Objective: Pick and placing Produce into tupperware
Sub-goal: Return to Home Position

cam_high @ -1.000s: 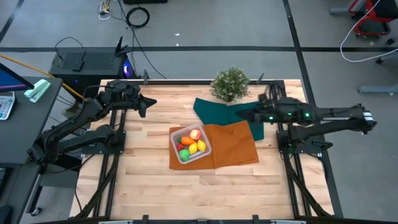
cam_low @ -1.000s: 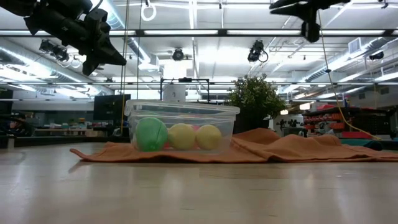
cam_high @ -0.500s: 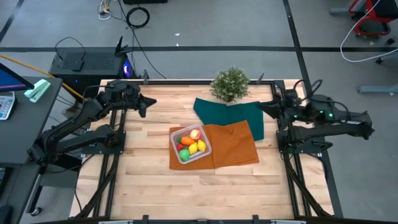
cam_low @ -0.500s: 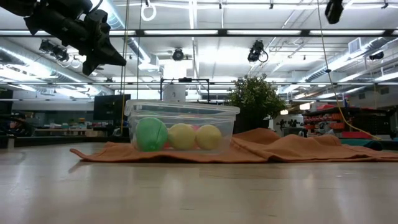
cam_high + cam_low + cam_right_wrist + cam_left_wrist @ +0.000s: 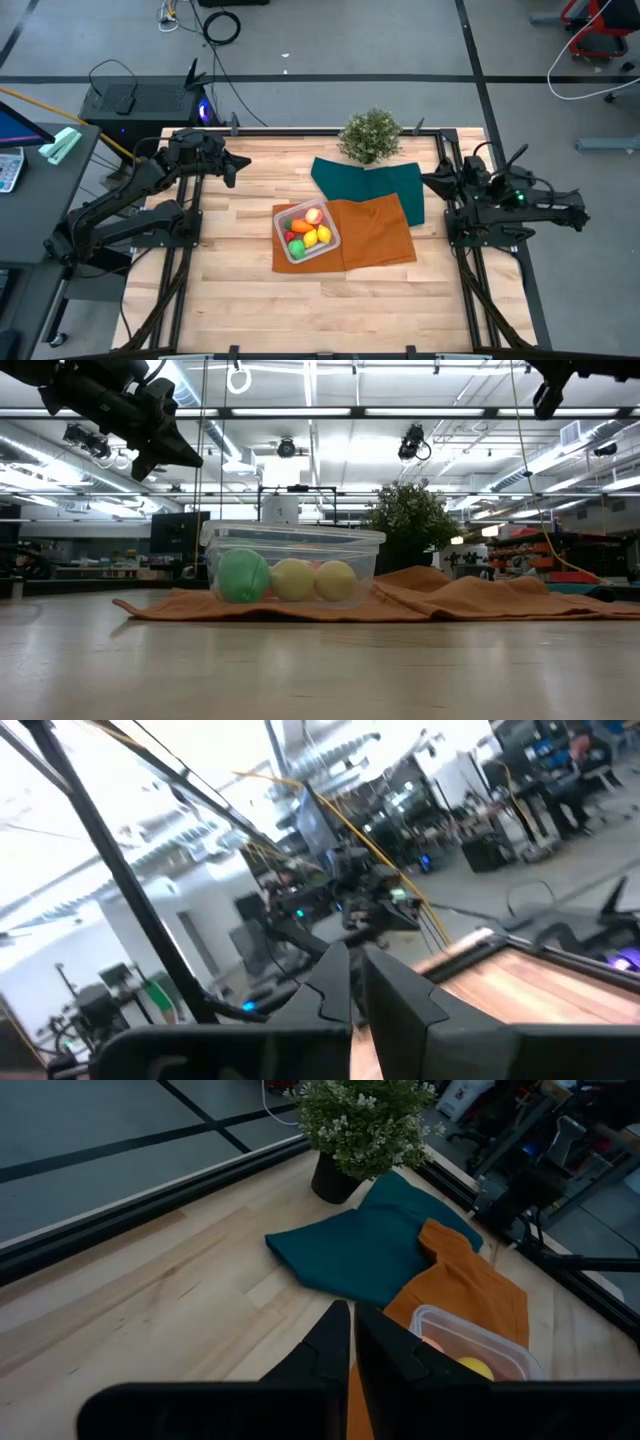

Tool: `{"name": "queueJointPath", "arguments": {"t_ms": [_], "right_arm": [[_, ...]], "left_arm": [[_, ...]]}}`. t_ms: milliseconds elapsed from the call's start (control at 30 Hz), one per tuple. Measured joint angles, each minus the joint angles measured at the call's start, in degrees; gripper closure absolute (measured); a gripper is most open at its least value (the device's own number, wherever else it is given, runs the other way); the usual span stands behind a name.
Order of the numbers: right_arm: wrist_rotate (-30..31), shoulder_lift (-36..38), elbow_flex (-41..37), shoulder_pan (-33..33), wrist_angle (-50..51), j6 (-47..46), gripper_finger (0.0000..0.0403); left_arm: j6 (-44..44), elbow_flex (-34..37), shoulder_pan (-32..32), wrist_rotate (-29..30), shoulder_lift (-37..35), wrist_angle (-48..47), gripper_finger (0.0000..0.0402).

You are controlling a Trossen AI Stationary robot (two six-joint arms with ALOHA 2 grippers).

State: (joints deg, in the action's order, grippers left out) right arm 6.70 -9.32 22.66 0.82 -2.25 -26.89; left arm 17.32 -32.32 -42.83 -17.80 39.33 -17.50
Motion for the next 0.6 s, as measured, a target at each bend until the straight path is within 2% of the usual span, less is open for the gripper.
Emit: {"name": "queueJointPath", "arguments": {"t_ms": [333,600], "right_arm": [[-1.1,5.3,-12.5,0.0,-16.5,-0.1,0.0403],[-1.0,9.3,-15.9,0.0,-18.0,-0.1,0.0403]], "left_arm": [[0.0,0.0,0.0,0.0,0.0,0.0,0.0372],[0.0,0.0,0.0,0.0,0.0,0.0,0.0376]]}}
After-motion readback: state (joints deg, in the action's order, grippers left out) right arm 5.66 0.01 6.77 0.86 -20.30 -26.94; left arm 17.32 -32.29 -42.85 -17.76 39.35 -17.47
